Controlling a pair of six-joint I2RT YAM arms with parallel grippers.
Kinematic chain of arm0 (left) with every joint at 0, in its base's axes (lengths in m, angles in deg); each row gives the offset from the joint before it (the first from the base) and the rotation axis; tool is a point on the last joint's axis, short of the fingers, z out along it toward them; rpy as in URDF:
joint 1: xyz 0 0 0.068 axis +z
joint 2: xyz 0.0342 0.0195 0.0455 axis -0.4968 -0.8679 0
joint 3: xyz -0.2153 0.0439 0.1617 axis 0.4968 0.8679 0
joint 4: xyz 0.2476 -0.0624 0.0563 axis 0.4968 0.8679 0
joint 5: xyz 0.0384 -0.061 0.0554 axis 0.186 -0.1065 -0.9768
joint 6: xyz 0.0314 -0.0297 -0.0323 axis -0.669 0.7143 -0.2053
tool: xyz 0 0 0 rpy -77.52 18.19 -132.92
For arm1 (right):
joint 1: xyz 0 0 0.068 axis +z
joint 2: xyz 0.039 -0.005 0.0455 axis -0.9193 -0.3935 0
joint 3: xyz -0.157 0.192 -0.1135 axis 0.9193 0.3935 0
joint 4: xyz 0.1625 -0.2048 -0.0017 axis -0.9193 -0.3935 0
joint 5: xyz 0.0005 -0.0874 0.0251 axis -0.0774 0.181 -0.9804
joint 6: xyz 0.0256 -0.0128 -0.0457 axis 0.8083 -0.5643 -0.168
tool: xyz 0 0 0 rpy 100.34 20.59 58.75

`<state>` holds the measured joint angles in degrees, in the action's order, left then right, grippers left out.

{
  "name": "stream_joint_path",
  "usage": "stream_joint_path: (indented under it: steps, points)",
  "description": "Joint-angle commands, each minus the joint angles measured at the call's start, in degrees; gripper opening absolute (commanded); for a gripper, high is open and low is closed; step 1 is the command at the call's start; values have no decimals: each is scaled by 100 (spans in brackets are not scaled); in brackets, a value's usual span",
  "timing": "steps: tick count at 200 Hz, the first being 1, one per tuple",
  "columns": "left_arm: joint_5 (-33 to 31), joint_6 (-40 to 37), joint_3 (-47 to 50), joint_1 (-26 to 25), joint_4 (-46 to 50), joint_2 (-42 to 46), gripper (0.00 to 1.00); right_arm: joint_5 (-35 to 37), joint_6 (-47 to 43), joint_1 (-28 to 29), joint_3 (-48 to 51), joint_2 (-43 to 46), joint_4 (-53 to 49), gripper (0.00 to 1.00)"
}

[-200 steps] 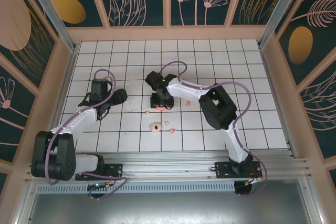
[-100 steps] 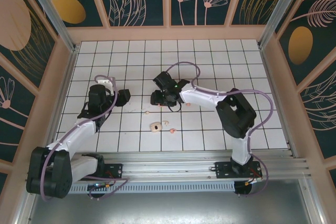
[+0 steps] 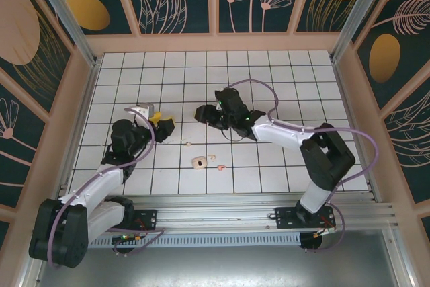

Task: Insert wireless bluetooth earbuds into charging case

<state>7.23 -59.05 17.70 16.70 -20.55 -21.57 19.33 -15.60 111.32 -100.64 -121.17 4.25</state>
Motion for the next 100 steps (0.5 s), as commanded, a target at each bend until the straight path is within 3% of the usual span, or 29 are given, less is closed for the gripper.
stream_joint_path:
  steps: [1, 50, 100]
  points:
    - [671, -263, 30, -36, -833, 35, 62, -159, 306, -28, 294, 445, 1221, 53]
    - [1654, -550, -57, -86, -1163, -74, 64, -357, 603, -28, 834, 836, 2515, 52]
    - [1604, -698, -264, -214, -1012, -125, 65, -506, 785, 58, 1057, 889, 3254, 52]
